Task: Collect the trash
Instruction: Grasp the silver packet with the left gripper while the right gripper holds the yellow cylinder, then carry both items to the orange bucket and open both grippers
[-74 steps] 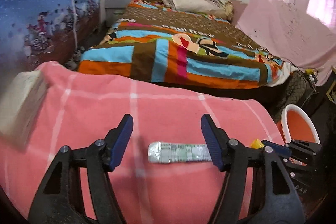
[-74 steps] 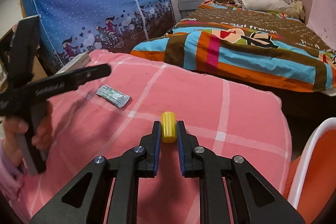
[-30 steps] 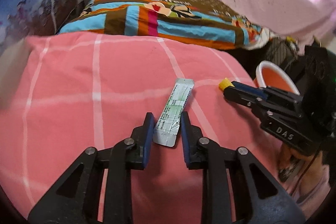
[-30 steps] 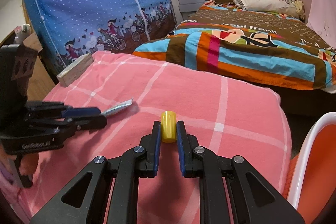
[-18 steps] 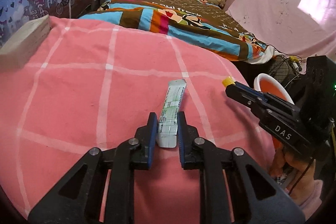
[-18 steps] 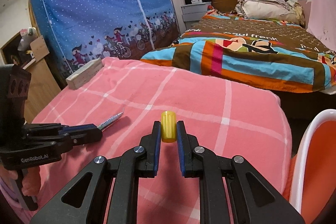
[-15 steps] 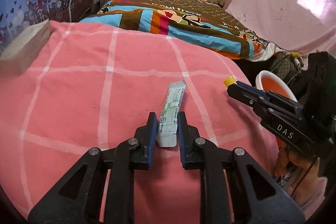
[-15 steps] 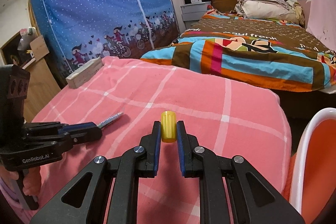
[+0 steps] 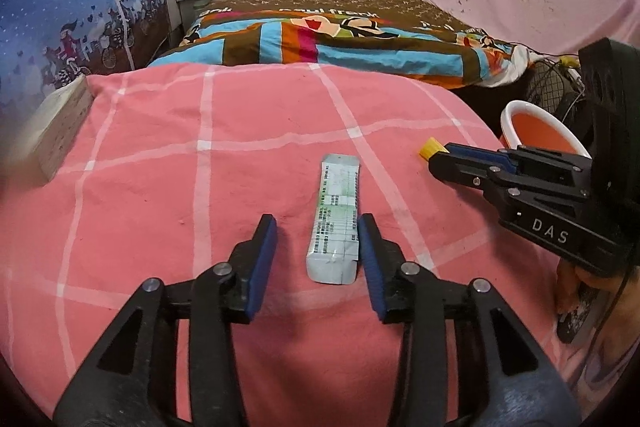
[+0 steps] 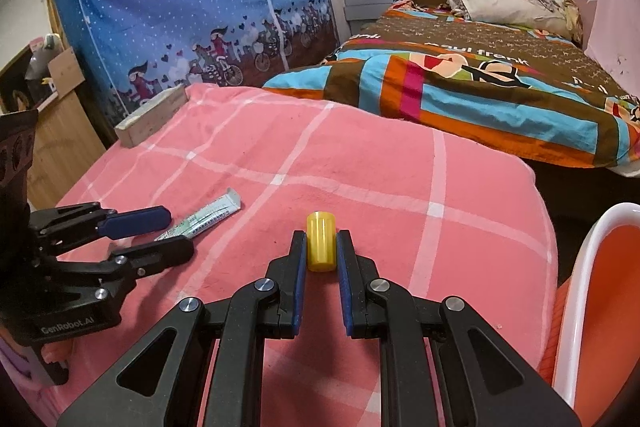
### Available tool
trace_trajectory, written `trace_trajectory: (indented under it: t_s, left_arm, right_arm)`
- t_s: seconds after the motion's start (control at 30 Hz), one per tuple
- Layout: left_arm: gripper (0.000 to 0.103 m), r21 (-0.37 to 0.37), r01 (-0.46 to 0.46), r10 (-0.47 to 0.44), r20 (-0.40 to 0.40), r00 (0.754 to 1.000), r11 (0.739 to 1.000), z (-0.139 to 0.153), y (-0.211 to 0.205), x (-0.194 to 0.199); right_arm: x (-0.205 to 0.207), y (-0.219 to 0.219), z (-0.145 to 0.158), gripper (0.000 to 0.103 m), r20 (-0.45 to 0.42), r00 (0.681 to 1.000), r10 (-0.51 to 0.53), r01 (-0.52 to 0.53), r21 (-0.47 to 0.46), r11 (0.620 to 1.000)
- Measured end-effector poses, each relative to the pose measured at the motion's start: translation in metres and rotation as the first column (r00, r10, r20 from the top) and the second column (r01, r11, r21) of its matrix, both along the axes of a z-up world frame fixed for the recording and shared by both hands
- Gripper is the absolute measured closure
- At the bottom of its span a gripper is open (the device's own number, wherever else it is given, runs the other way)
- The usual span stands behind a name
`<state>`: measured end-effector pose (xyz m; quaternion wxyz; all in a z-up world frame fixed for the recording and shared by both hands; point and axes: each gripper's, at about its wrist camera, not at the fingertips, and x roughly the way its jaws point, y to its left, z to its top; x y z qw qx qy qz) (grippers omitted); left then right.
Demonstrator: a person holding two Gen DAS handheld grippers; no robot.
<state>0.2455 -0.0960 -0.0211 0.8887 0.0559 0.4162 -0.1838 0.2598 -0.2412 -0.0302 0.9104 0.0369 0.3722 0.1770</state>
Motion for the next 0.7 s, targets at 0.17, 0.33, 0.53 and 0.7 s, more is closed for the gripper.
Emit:
trace_trajectory:
  t_s: [0.17, 0.33, 0.53, 0.7]
  left_arm:
    - [0.072, -0.019, 0.015, -0.015, -0.018, 1.000, 1.000, -0.001, -0.001, -0.004]
    - [0.076, -0.007, 0.012, -0.012, 0.000, 1.000, 1.000, 0.000, -0.004, -0.009]
    - [0.076, -0.080, -0.019, 0.022, 0.041, 0.999, 0.997, 0.006, -0.001, -0.016]
    - [0.076, -0.125, -0.043, 0.060, 0.137, 0.989, 0.991, 0.019, 0.002, -0.030]
  right_arm:
    - [0.000, -0.001, 0.000, 0.090, -0.001, 1.000, 0.000, 0.000, 0.000, 1.000]
    - [0.000, -0.001, -0.001, 0.090, -0.001, 1.000, 0.000, 0.000, -0.002, 1.000]
    - [-0.004, -0.002, 0.001, 0.090, 0.029, 1.000, -0.007, 0.006, 0.010, 1.000]
    - [-0.018, -0.006, 0.012, 0.090, 0.114, 0.993, -0.028, 0.025, 0.032, 0.999]
